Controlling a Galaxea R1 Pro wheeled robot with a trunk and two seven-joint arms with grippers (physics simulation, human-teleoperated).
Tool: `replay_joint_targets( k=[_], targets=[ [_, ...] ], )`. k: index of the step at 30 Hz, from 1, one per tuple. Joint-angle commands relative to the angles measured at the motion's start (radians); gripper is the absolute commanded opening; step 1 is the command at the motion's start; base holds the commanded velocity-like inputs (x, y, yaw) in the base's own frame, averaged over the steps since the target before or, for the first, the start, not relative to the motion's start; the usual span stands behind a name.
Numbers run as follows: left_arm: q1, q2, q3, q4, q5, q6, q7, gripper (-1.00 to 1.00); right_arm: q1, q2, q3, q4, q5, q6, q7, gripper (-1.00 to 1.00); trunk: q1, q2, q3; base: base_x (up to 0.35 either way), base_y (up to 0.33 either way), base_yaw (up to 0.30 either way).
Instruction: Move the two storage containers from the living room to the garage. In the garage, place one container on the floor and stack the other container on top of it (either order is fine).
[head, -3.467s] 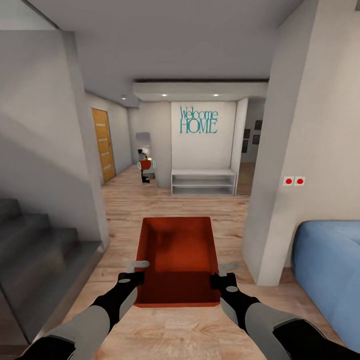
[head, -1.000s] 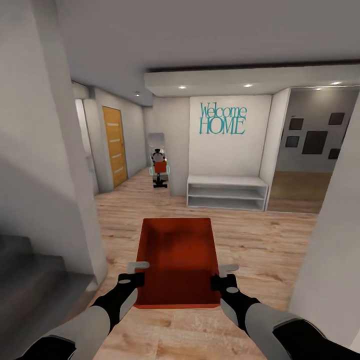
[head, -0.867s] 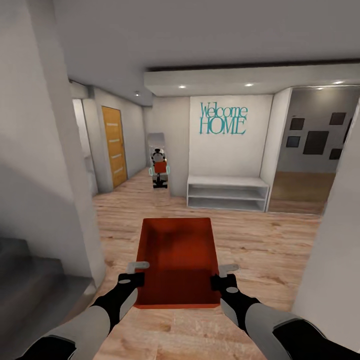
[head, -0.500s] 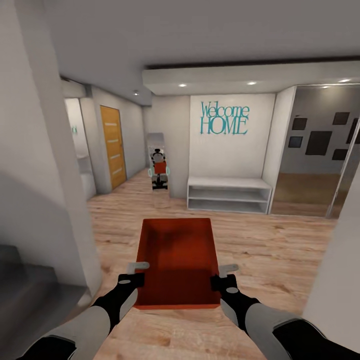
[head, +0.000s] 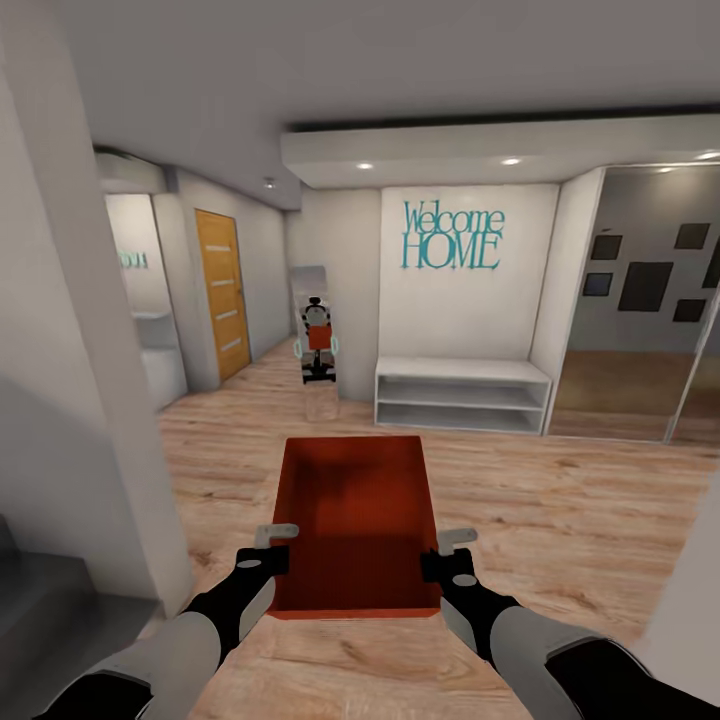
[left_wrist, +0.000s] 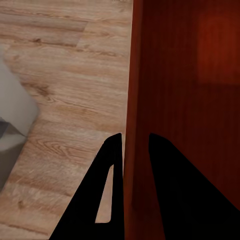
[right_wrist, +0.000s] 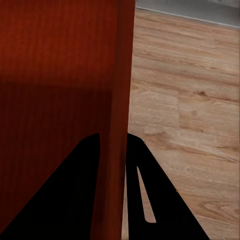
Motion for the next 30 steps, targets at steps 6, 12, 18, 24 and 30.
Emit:
replay_joint_targets(
  k=[6,12,18,24,30],
  targets=[
    [-0.001,0.04,0.062,-0.002,0.001,0.007,0.011,-1.0,-0.001,-0.008,-0.023,0.0,-0.011,-0.006,-0.004,-1.0,0.001,-0.001,-0.002,0.323,0.0,0.0],
    [-0.001,0.045,0.062,-0.002,0.001,0.007,0.011,-1.0,-0.001,-0.009,-0.025,-0.001,-0.011,-0.008,-0.004,-1.0,0.001,-0.001,-0.002,0.323,0.0,0.0],
    [-0.001,0.058,0.062,-0.002,0.003,0.007,0.012,-1.0,-0.001,-0.009,-0.025,-0.001,-0.011,-0.007,-0.004,-1.0,0.001,-0.001,-0.002,0.323,0.0,0.0],
    [-0.001,0.059,0.061,-0.002,0.003,0.007,0.011,-1.0,-0.001,-0.009,-0.025,-0.001,-0.011,-0.006,-0.004,-1.0,0.001,-0.001,-0.002,0.323,0.0,0.0],
    [-0.001,0.059,0.062,-0.002,0.002,0.007,0.011,-1.0,-0.001,-0.008,-0.024,0.0,-0.011,-0.006,-0.004,-1.0,0.001,-0.001,-0.002,0.323,0.0,0.0]
  ],
)
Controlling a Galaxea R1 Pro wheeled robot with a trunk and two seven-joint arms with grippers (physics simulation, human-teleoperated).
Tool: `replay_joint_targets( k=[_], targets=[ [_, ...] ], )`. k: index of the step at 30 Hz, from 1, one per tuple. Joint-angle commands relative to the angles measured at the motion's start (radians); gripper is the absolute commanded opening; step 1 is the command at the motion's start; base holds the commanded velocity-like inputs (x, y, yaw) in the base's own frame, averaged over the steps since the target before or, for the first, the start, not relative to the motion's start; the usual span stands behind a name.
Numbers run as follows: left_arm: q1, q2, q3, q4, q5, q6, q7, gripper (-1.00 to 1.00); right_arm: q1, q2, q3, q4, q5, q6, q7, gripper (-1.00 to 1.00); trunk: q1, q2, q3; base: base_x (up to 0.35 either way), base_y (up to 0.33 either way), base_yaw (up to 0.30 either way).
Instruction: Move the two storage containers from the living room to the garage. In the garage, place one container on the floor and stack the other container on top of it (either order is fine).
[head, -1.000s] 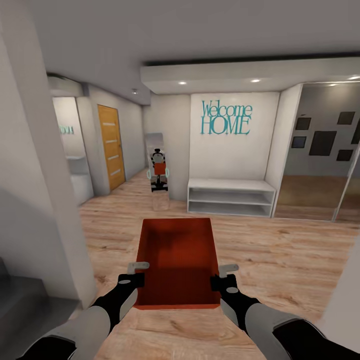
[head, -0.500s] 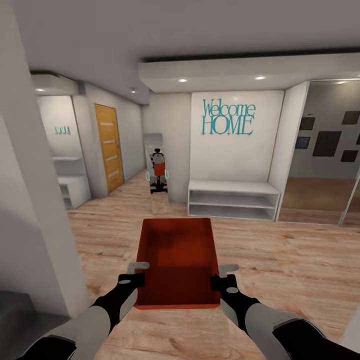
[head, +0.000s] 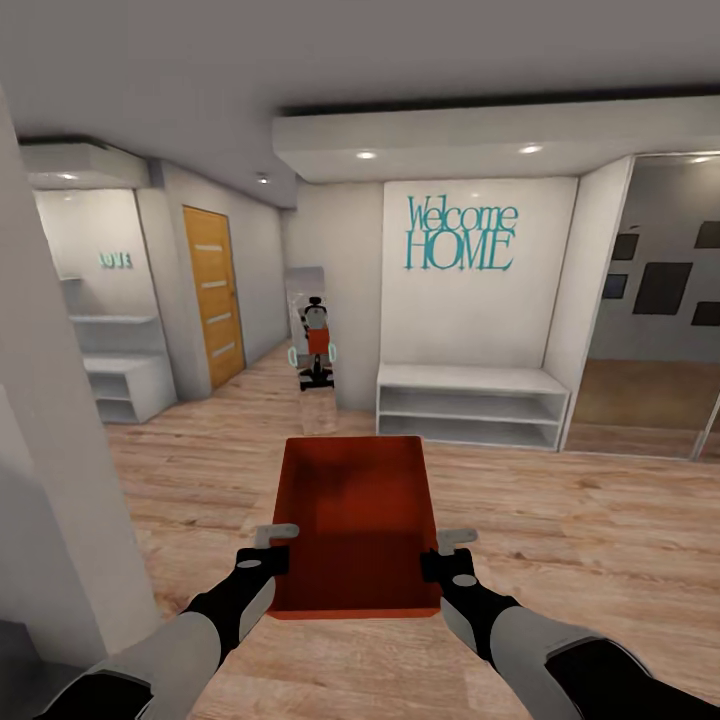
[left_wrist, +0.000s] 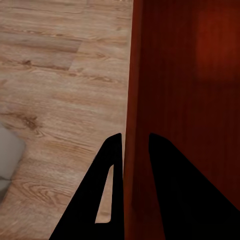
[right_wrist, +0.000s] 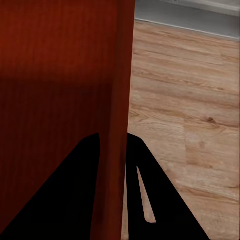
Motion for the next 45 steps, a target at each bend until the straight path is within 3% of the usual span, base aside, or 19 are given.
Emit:
replay_joint_targets(
  k=[1,16,28,45],
  targets=[
    [-0.001,0.059,0.063,-0.003,0.001,0.007,0.011,-1.0,-0.001,-0.008,-0.023,-0.001,-0.011,-0.006,-0.004,-1.0,0.001,-0.001,-0.002,0.323,0.0,0.0],
    [-0.001,0.059,0.063,-0.003,0.001,0.007,0.011,-1.0,-0.001,-0.007,-0.023,0.0,-0.012,-0.005,-0.002,-1.0,0.001,-0.001,-0.002,0.323,0.0,0.004],
    [-0.001,0.059,0.063,-0.002,0.001,0.007,0.011,-1.0,-0.001,-0.008,-0.023,0.0,-0.011,-0.003,-0.002,-1.0,0.001,-0.001,-0.002,0.323,0.0,0.221],
    [-0.001,0.059,0.062,-0.003,0.001,0.007,0.011,-1.0,-0.001,-0.007,-0.024,0.0,-0.012,-0.004,-0.002,-1.0,0.001,-0.001,-0.002,0.323,0.0,0.013]
  ],
)
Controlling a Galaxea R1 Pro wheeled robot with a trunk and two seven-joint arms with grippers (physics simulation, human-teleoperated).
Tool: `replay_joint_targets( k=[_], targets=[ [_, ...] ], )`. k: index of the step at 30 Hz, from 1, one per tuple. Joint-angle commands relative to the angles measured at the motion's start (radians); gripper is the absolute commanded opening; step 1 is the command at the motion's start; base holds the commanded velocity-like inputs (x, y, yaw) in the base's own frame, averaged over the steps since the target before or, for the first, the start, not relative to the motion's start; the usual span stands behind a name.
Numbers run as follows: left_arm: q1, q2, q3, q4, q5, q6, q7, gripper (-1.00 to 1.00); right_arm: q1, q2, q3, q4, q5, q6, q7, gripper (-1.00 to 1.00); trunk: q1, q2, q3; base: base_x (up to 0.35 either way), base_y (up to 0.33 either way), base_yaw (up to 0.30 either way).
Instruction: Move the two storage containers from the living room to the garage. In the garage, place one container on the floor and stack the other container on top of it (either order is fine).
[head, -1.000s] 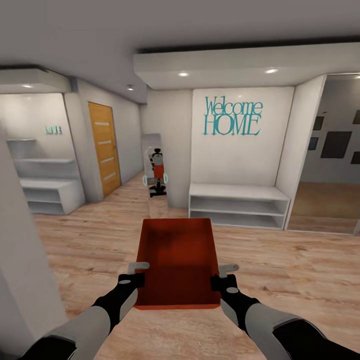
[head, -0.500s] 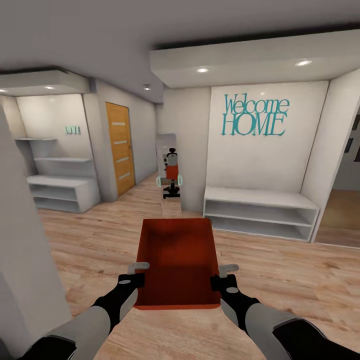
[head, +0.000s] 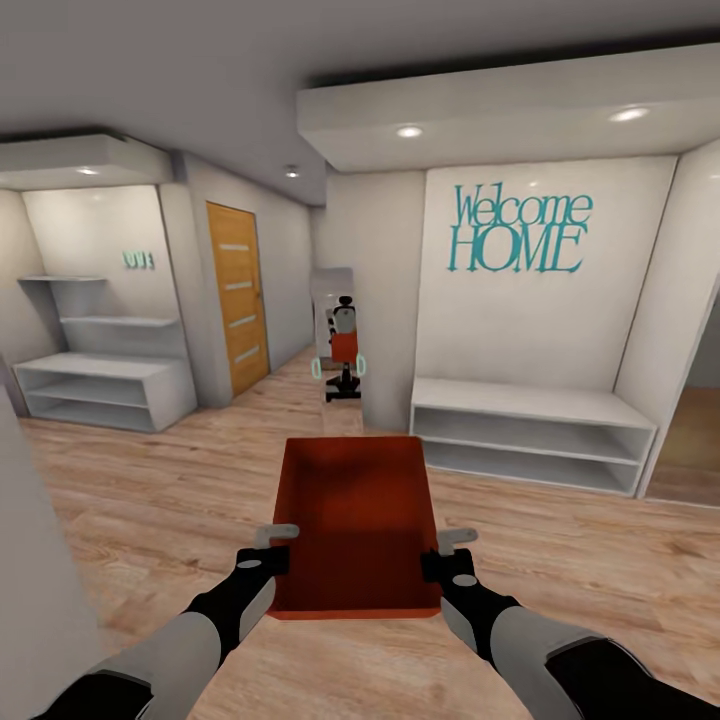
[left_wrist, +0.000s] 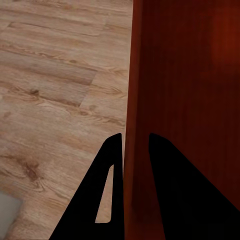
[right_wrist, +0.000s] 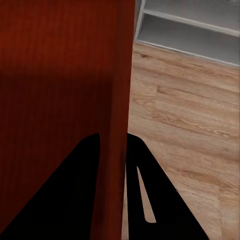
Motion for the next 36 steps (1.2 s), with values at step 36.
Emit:
replay_joint_targets(
  k=[36],
  targets=[
    [-0.001,0.061,0.064,-0.002,-0.001,0.007,0.01,-1.0,-0.001,-0.007,-0.025,0.0,-0.011,-0.005,-0.004,-1.0,0.001,-0.001,-0.002,0.323,0.0,0.092]
  ],
)
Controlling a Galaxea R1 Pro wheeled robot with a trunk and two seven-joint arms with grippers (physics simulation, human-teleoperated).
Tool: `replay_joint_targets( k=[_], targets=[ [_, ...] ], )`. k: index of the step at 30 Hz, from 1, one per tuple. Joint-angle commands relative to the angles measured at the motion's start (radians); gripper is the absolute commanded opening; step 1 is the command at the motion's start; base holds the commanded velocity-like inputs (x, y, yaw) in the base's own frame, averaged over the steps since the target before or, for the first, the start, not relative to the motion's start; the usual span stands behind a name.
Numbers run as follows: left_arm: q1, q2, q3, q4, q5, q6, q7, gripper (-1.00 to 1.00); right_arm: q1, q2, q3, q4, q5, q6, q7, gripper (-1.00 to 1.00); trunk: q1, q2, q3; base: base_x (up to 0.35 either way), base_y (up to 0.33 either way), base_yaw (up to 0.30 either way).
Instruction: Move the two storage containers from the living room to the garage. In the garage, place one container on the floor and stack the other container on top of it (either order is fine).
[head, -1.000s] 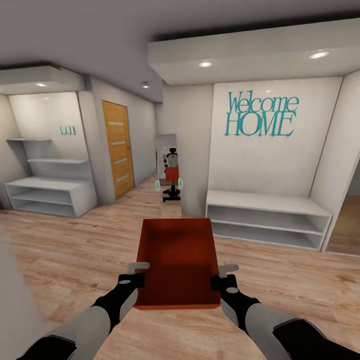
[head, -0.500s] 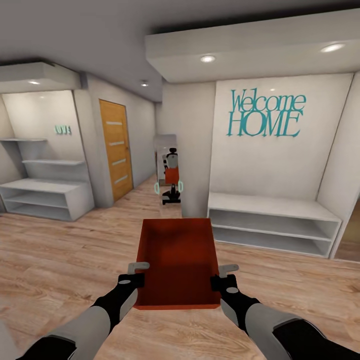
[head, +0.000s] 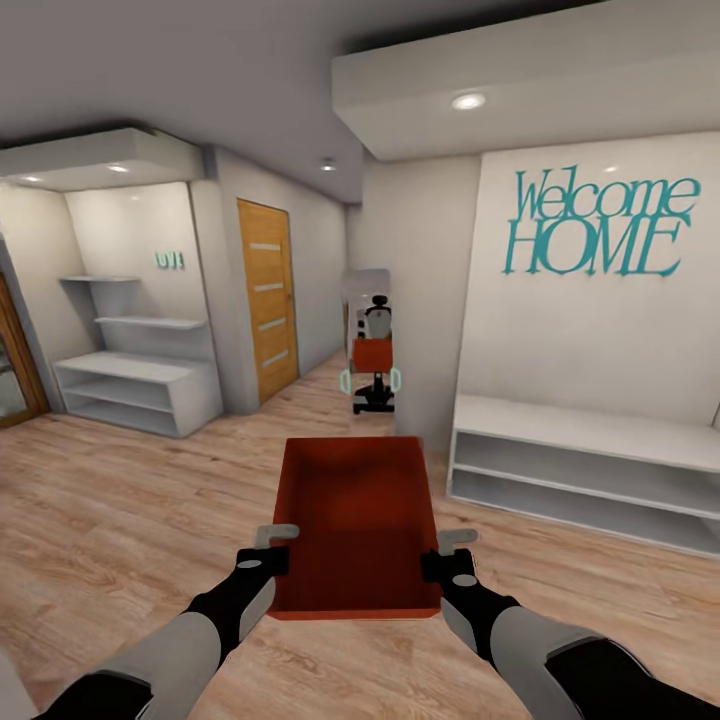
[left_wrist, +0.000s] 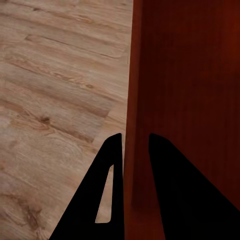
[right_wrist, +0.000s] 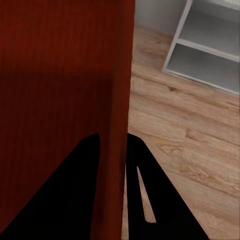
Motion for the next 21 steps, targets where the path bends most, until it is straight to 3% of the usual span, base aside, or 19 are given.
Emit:
replay_joint_targets(
  k=[1,5,21],
  targets=[
    [-0.001,0.061,0.062,-0.003,0.001,0.007,0.01,-1.0,-0.001,-0.007,-0.024,0.0,-0.012,-0.006,-0.004,-1.0,0.001,-0.001,-0.002,0.323,0.0,0.268],
    [-0.001,0.061,0.062,-0.003,0.001,0.007,0.01,-1.0,-0.001,-0.009,-0.024,0.0,-0.012,-0.006,-0.004,-1.0,0.001,-0.001,-0.002,0.323,0.0,0.151],
    [-0.001,0.062,0.063,-0.003,0.001,0.007,0.01,-1.0,-0.001,-0.006,-0.023,-0.001,-0.012,-0.007,-0.005,-1.0,0.001,-0.001,-0.002,0.323,0.0,0.005]
  ],
)
